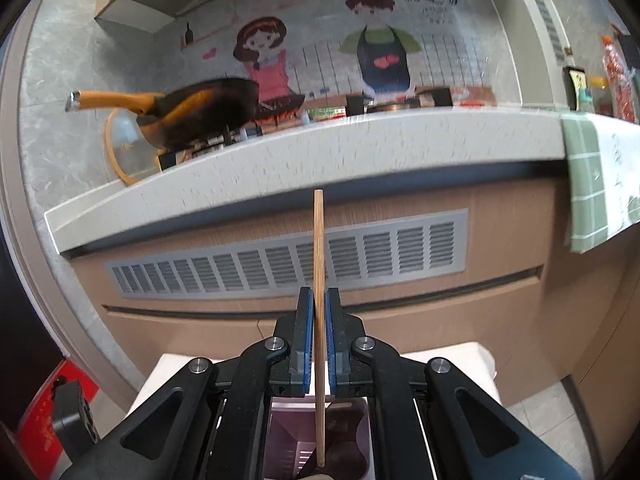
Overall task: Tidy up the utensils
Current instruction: 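Lift the white spoon into the caddy with the left tool while the right tool carries the chopstick over, then lower the chopstick into the caddy and open the right tool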
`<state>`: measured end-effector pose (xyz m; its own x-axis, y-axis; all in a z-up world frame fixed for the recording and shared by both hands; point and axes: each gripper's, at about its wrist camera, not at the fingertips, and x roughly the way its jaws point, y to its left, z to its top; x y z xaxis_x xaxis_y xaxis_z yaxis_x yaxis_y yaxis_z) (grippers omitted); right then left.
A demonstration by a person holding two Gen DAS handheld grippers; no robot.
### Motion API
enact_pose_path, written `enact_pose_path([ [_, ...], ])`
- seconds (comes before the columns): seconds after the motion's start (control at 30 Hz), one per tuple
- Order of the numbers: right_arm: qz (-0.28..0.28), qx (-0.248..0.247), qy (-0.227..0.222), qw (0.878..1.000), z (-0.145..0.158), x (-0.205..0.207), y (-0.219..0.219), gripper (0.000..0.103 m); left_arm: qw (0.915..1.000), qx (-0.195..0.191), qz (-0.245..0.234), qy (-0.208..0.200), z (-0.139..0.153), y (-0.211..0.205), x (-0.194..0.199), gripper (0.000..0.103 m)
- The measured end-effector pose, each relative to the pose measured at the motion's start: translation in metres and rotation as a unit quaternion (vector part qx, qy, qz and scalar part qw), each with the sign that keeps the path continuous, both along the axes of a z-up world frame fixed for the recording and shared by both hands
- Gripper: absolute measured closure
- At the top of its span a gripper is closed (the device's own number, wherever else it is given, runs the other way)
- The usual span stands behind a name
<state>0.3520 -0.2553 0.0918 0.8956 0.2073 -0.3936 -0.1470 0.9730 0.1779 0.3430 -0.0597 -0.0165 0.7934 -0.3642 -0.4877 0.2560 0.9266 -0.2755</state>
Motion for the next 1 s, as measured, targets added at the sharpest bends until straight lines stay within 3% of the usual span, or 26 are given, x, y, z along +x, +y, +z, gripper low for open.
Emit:
enact_pose_path([
  [0.33,0.006,-0.006,0.039,0.999,-0.037,0.009,0.002,0.098,0.9982,0.021,-0.017,0.054,-0.005,-0.015,0.007,0.067],
  [0.63,0.014,-0.015,0.074,0.997,-0.055,0.007,0.004,0.096,0.9969,0.001,-0.024,0.075,0.004,-0.007,-0.009,0.060],
  [0.73,0.034,-0.014,0.099,0.994,-0.061,0.008,0.005,0.091,0.9976,-0.006,-0.017,0.067,0.012,0.003,-0.023,0.059],
  [0.8,0.036,-0.017,0.104,0.994,-0.063,0.005,0.005,0.081,0.9983,-0.005,-0.012,0.056,0.016,0.008,-0.032,0.057],
  [1.0,0.048,-0.024,0.080,0.995,-0.058,-0.029,-0.002,0.081,0.9993,0.018,0.018,0.029,0.016,0.033,-0.066,0.046],
])
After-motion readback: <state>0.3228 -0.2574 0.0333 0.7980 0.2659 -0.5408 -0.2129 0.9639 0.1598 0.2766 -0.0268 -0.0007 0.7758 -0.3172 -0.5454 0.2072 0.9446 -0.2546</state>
